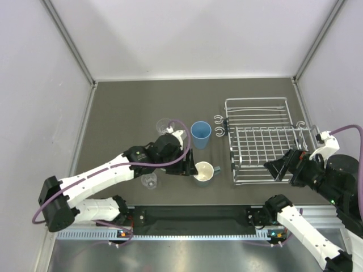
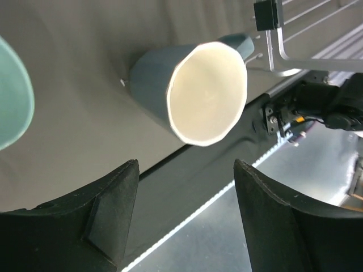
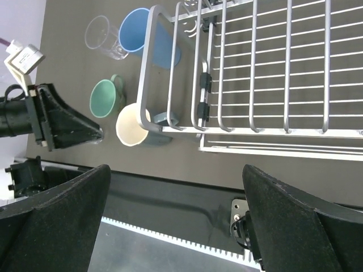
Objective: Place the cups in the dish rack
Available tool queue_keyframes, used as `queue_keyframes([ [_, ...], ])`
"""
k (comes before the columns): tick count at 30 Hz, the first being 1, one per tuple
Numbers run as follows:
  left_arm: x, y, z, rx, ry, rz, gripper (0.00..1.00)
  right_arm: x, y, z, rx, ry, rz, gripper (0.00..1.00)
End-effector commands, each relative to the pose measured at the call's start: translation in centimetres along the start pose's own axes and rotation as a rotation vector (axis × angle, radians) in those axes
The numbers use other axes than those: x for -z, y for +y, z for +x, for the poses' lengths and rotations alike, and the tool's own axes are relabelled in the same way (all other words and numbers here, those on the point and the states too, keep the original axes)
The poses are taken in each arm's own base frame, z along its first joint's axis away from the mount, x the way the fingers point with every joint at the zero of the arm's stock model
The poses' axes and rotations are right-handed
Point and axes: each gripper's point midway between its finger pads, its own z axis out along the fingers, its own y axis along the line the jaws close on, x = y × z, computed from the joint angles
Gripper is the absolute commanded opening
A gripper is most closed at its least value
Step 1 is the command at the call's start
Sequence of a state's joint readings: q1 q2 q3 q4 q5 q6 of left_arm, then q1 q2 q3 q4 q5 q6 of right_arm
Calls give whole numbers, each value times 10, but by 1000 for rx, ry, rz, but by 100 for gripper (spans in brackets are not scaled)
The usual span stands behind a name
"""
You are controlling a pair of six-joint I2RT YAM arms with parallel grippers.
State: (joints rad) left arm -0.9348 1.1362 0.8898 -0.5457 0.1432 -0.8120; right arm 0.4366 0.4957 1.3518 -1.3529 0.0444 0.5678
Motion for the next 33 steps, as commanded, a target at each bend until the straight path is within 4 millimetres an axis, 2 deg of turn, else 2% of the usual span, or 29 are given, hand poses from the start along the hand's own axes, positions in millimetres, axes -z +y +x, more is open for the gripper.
queue_keyframes([
  [1, -1, -23, -32, -50, -121, -15, 71, 5, 6, -5, 24, 2, -24, 100],
  [3, -4, -30, -32, -85, -131, -34, 71, 7, 6, -4, 29, 7, -26, 100],
  [5, -14, -22, -25, -111, -96, -107, 71, 9, 5, -3, 31, 5, -28, 100],
  [6, -13, -27, -26, -131, -95, -109, 71, 9, 5, -3, 30, 5, -28, 100],
  [12, -33, -17, -14, -151, -28, -178, 69, 7, 5, 3, 24, 4, -48, 100],
  [19, -33, -2, -23, -178, -74, -255, 68, 8, 5, 3, 29, 0, -52, 100],
  [24, -45, 4, -12, -169, -27, -265, 62, 6, 5, 4, 26, 1, -51, 100],
  [33, -62, 11, -8, -182, -14, -278, 49, 4, 9, 10, 17, 26, -79, 100],
])
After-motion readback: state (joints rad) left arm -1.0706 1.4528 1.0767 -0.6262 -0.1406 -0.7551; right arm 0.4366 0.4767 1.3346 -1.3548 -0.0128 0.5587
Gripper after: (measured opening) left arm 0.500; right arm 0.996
